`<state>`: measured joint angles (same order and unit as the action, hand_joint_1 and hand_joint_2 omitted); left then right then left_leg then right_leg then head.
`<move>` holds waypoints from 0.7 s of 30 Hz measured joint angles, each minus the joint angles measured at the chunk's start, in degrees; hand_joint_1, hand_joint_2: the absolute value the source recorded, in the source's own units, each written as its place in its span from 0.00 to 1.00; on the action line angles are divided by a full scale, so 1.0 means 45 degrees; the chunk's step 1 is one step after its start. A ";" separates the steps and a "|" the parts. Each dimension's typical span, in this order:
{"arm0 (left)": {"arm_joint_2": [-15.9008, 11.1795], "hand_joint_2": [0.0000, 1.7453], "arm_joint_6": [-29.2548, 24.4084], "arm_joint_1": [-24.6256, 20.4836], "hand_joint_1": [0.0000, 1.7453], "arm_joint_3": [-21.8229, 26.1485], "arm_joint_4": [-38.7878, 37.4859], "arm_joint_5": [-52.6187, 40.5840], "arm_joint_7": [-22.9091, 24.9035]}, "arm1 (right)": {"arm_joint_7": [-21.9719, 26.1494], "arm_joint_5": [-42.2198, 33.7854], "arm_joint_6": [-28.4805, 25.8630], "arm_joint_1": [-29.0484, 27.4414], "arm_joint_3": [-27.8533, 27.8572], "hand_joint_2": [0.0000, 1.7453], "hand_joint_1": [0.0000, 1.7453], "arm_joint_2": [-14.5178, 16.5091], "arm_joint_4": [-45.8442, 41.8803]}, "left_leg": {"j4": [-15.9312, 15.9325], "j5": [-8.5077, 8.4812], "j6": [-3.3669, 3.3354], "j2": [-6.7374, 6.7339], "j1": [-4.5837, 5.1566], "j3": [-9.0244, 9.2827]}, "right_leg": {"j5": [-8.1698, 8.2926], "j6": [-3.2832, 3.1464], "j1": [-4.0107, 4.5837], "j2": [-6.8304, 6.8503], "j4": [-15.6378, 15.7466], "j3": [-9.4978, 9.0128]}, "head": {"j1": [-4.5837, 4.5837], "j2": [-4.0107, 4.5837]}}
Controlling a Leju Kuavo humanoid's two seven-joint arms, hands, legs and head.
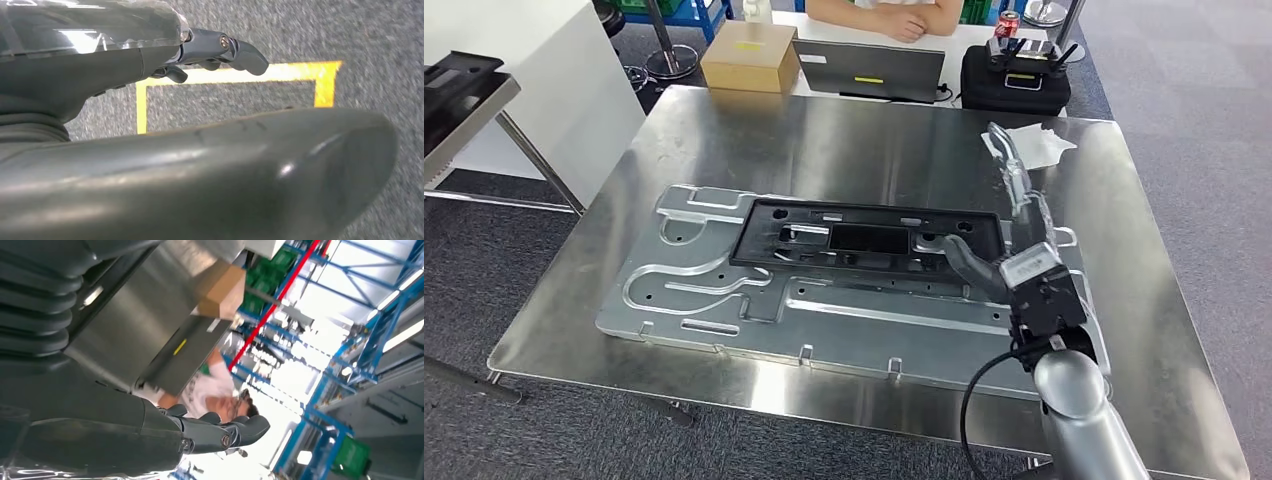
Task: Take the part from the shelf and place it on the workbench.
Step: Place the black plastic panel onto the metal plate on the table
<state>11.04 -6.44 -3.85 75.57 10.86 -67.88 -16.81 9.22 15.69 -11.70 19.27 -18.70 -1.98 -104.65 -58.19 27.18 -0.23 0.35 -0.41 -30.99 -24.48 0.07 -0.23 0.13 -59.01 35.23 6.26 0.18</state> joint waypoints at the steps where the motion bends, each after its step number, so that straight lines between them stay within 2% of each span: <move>1: 0.0005 0.00 0.0008 0.0003 0.00 0.0007 0.0000 0.0005 0.0019 | 0.0066 0.0080 -0.0083 -0.0302 0.0164 0.00 0.00 -0.0157 -0.0334 | 0.0081 -0.0109 -0.0077 -0.0025 -0.0020 -0.0025 | -0.0091 0.0079 -0.0015 -0.0013 -0.0055 0.0031 | 0.0000 0.0000; 2: 0.0010 0.00 0.0015 -0.0010 0.00 0.0012 0.0000 0.0008 0.0044 | 0.0124 0.0178 -0.0171 -0.0582 0.0350 0.00 0.00 -0.0312 -0.0664 | 0.0165 -0.0234 -0.0166 -0.0055 -0.0047 -0.0075 | -0.0369 0.0149 -0.0027 -0.0030 -0.0286 0.0126 | -0.0001 -0.0001; 3: 0.0018 0.00 0.0017 -0.0037 0.00 0.0016 0.0000 0.0013 0.0072 | 0.0187 0.0318 -0.0269 -0.0878 0.0546 0.00 0.00 -0.0464 -0.0982 | 0.0241 -0.0361 -0.0242 -0.0084 -0.0077 -0.0154 | -0.0839 0.0209 -0.0039 -0.0043 -0.0779 0.0305 | -0.0001 -0.0001; 5: 0.0034 0.00 0.0027 -0.0089 0.00 0.0018 0.0000 0.0016 0.0116 | 0.0324 0.0714 -0.0483 -0.1581 0.0983 0.00 0.00 -0.0705 -0.1577 | 0.0249 -0.0549 -0.0326 -0.0102 -0.0057 -0.0393 | -0.1968 0.0311 -0.0090 -0.0052 -0.2333 0.0802 | -0.0001 -0.0001; 6: 0.0045 0.00 0.0038 -0.0096 0.00 0.0021 0.0000 0.0017 0.0131 | 0.0404 0.0926 -0.0582 -0.1982 0.1203 0.00 0.00 -0.0797 -0.1843 | 0.0238 -0.0633 -0.0328 -0.0101 -0.0053 -0.0522 | -0.2306 0.0363 -0.0117 -0.0050 -0.3043 0.0969 | -0.0001 0.0000; 7: 0.0053 0.00 0.0057 -0.0095 0.00 0.0023 0.0000 0.0016 0.0141 | 0.0479 0.1123 -0.0677 -0.2388 0.1424 0.00 0.00 -0.0875 -0.2100 | 0.0221 -0.0716 -0.0316 -0.0101 -0.0052 -0.0649 | -0.2377 0.0407 -0.0150 -0.0047 -0.3409 0.0968 | -0.0001 0.0000; 8: 0.0066 0.00 0.0088 -0.0094 0.00 0.0025 0.0000 0.0008 0.0140 | 0.0551 0.1292 -0.0769 -0.2808 0.1645 0.00 0.00 -0.0945 -0.2368 | 0.0191 -0.0797 -0.0292 -0.0101 -0.0058 -0.0779 | -0.2185 0.0444 -0.0191 -0.0042 -0.3304 0.0727 | -0.0001 0.0000; 9: 0.0074 0.00 0.0127 -0.0098 0.00 0.0027 0.0000 -0.0002 0.0130 | 0.0633 0.1436 -0.0876 -0.3234 0.1857 0.00 0.00 -0.1009 -0.2641 | 0.0145 -0.0869 -0.0254 -0.0101 -0.0065 -0.0908 | -0.1837 0.0474 -0.0235 -0.0035 -0.2719 0.0239 | -0.0001 0.0000; 10: 0.0080 0.00 0.0171 -0.0104 0.00 0.0027 0.0000 -0.0023 0.0112 | 0.0724 0.1561 -0.1001 -0.3662 0.2060 0.00 0.00 -0.1064 -0.2916 | 0.0078 -0.0930 -0.0206 -0.0098 -0.0072 -0.1025 | -0.1550 0.0497 -0.0282 -0.0026 -0.1812 -0.0415 | -0.0001 -0.0001; 11: 0.0085 0.00 0.0219 -0.0110 0.00 0.0027 0.0000 -0.0055 0.0085 | 0.0837 0.1661 -0.1145 -0.4109 0.2263 0.00 0.00 -0.1119 -0.3200 | 0.0001 -0.0980 -0.0151 -0.0083 -0.0062 -0.1134 | -0.1402 0.0490 -0.0282 -0.0024 -0.0879 -0.1041 | -0.0001 -0.0001; 12: 0.0083 0.00 0.0266 -0.0112 0.00 0.0025 0.0000 -0.0084 0.0057 | 0.0973 0.1719 -0.1314 -0.4599 0.2470 0.00 0.00 -0.1166 -0.3470 | -0.0054 -0.1030 -0.0081 -0.0064 -0.0048 -0.1192 | -0.1348 0.0436 -0.0267 -0.0039 -0.0210 -0.1470 | 0.0005 -0.0001; 13: 0.0080 0.00 0.0308 -0.0110 0.00 0.0024 0.0000 -0.0121 0.0031 | 0.1120 0.1734 -0.1487 -0.5101 0.2707 0.00 0.00 -0.1209 -0.3736 | -0.0092 -0.1088 -0.0008 -0.0042 -0.0034 -0.1226 | -0.1397 0.0364 -0.0237 -0.0058 0.0167 -0.1684 | 0.0011 -0.0001; 15: 0.0075 0.00 0.0381 -0.0084 0.00 0.0022 0.0000 -0.0193 0.0000 | 0.1438 0.1629 -0.1808 -0.6125 0.3220 0.00 0.00 -0.1259 -0.4225 | -0.0069 -0.1247 0.0168 0.0002 -0.0028 -0.1250 | -0.1311 0.0147 -0.0194 -0.0086 0.0251 -0.1609 | 0.0022 0.0000; 16: 0.0070 0.00 0.0399 -0.0069 0.00 0.0021 0.0000 -0.0226 -0.0006 | 0.1581 0.1541 -0.1939 -0.6575 0.3476 0.00 0.00 -0.1270 -0.4445 | -0.0116 -0.1197 0.0245 0.0009 -0.0047 -0.1304 | -0.1229 0.0042 -0.0202 -0.0057 0.0277 -0.1529 | 0.0022 0.0000; 17: 0.0066 0.00 0.0410 -0.0054 0.00 0.0019 0.0000 -0.0252 -0.0007 | 0.1707 0.1439 -0.2046 -0.6999 0.3716 0.00 0.00 -0.1270 -0.4644 | -0.0301 -0.0911 0.0311 0.0006 -0.0062 -0.1399 | -0.1104 -0.0081 -0.0215 -0.0024 0.0290 -0.1412 | 0.0021 0.0000; 18: 0.0062 0.00 0.0416 -0.0041 0.00 0.0016 0.0000 -0.0272 -0.0007 | 0.1816 0.1344 -0.2134 -0.7391 0.3947 0.00 0.00 -0.1269 -0.4827 | -0.0710 -0.0396 0.0363 -0.0004 -0.0079 -0.1537 | -0.0969 -0.0188 -0.0234 0.0023 0.0313 -0.1274 | 0.0022 0.0000; 20: 0.0053 0.00 0.0427 -0.0052 0.00 0.0002 0.0000 -0.0324 -0.0007 | 0.2003 0.1220 -0.2278 -0.8084 0.4382 0.00 0.00 -0.1265 -0.5129 | -0.2209 0.1003 0.0439 -0.0027 -0.0101 -0.1877 | -0.0701 -0.0311 -0.0201 0.0118 0.0300 -0.0936 | 0.0022 -0.0001; 21: 0.0046 0.00 0.0435 -0.0062 0.00 -0.0007 0.0000 -0.0351 -0.0009 | 0.2080 0.1215 -0.2343 -0.8377 0.4588 0.00 0.00 -0.1261 -0.5241 | -0.3000 0.1449 0.0471 -0.0027 -0.0106 -0.1972 | -0.0565 -0.0328 -0.0175 0.0176 0.0286 -0.0751 | 0.0023 -0.0001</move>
<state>11.25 -4.49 -4.13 75.54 10.86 -69.46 -16.85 18.58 21.16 -22.24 -18.42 1.95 -7.66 -128.23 -71.69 33.70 1.89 0.23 -0.88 -39.86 -27.02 -1.40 -1.02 0.93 -57.72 31.85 6.36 0.17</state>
